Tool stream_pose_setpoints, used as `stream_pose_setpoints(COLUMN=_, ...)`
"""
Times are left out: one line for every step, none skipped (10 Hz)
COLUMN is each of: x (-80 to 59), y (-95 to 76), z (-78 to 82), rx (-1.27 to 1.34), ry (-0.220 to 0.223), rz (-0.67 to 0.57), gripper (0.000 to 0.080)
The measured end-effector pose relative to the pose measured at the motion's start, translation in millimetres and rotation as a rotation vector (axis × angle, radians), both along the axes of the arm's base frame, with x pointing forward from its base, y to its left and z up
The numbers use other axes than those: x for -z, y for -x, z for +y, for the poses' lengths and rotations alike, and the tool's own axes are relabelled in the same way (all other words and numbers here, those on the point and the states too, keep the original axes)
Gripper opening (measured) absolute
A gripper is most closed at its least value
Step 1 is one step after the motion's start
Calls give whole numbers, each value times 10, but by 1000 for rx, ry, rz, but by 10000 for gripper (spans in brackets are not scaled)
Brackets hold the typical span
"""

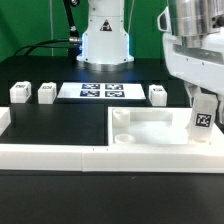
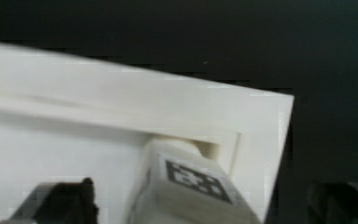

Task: Assemble square table

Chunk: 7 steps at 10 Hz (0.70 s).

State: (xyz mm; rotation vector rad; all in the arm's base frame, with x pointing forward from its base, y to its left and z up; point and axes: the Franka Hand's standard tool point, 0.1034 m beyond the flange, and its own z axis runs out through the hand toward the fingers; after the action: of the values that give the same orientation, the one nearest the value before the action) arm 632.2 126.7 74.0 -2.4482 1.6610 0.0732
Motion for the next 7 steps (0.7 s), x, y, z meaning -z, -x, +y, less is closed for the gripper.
stream_pose_setpoints(x=5, y=3, z=-4, rx=-65, ry=4, rz=-12, gripper=637)
stream_pose_setpoints(x=7, y=4, z=-7, rx=-136, ry=9, rz=-25, gripper=646)
stream_pose_setpoints(x=8, y=4, z=-8, rx=-204, ry=13, rz=-37, gripper=646)
stream_pose_setpoints(x=8, y=4, z=-11, rx=-262, ry=17, rz=-47, gripper=649)
stream_pose_setpoints(x=7, y=2, z=-24, rx=-355, ry=24, rz=-64, gripper=649)
stream_pose_setpoints(x=-8, y=-10, z=-89, rx=-563, ry=68, rz=-85, gripper=649)
stream_pose_setpoints(x=-13, y=-23, z=-112, rx=-720, ry=105, rz=-100, gripper=649)
